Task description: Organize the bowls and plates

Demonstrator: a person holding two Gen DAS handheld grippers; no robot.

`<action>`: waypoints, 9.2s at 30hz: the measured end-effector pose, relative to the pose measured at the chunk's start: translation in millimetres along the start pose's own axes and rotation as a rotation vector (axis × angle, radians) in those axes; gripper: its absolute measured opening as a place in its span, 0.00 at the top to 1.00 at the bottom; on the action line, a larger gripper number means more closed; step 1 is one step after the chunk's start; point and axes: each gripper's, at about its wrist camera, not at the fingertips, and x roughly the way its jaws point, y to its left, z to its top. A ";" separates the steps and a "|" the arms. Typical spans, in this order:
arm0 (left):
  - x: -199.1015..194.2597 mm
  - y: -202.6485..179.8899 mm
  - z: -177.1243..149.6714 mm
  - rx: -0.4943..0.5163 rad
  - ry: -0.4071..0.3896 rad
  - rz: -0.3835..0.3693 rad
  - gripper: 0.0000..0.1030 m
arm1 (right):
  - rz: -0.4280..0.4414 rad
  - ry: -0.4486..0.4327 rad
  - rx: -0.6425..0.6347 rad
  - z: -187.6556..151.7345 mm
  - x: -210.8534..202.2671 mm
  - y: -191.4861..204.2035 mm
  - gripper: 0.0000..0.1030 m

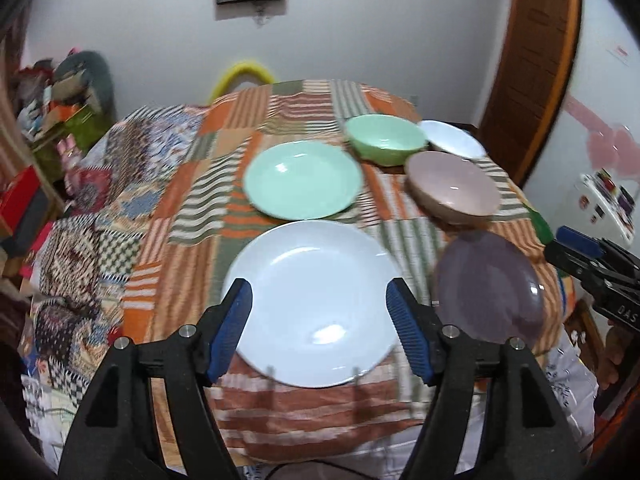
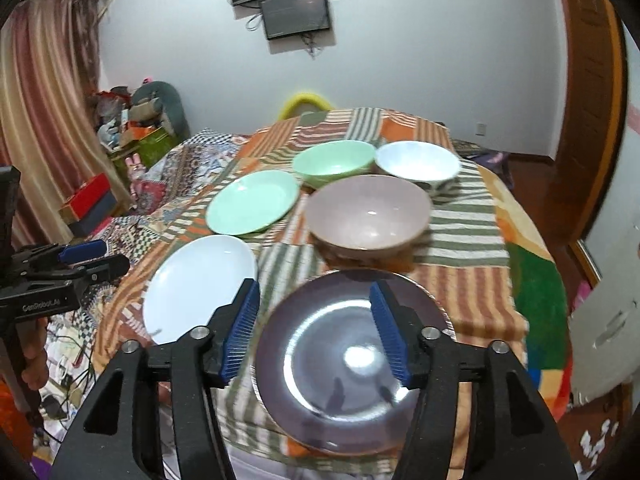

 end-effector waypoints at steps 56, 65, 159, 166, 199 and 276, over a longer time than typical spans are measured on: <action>124.9 99.8 -43.7 -0.172 0.209 -0.109 0.77 | 0.072 0.296 -0.085 -8.4 148.2 53.1 0.80; 113.1 97.1 -47.2 -0.185 0.220 -0.097 0.77 | 0.100 0.298 -0.048 -6.5 142.4 52.9 0.80; 131.4 -128.2 -24.8 0.143 0.319 -0.237 0.77 | -0.107 0.175 0.289 -66.7 15.6 -107.2 0.80; 132.8 -126.4 -25.2 0.130 0.322 -0.245 0.77 | -0.135 0.171 0.254 -63.6 20.8 -105.0 0.79; 65.3 36.3 43.3 -0.053 0.060 -0.063 0.46 | -0.023 0.065 0.039 9.2 27.6 -5.8 0.57; 187.2 142.5 66.3 -0.129 0.223 -0.129 0.80 | 0.086 0.364 0.025 67.3 220.3 65.6 0.80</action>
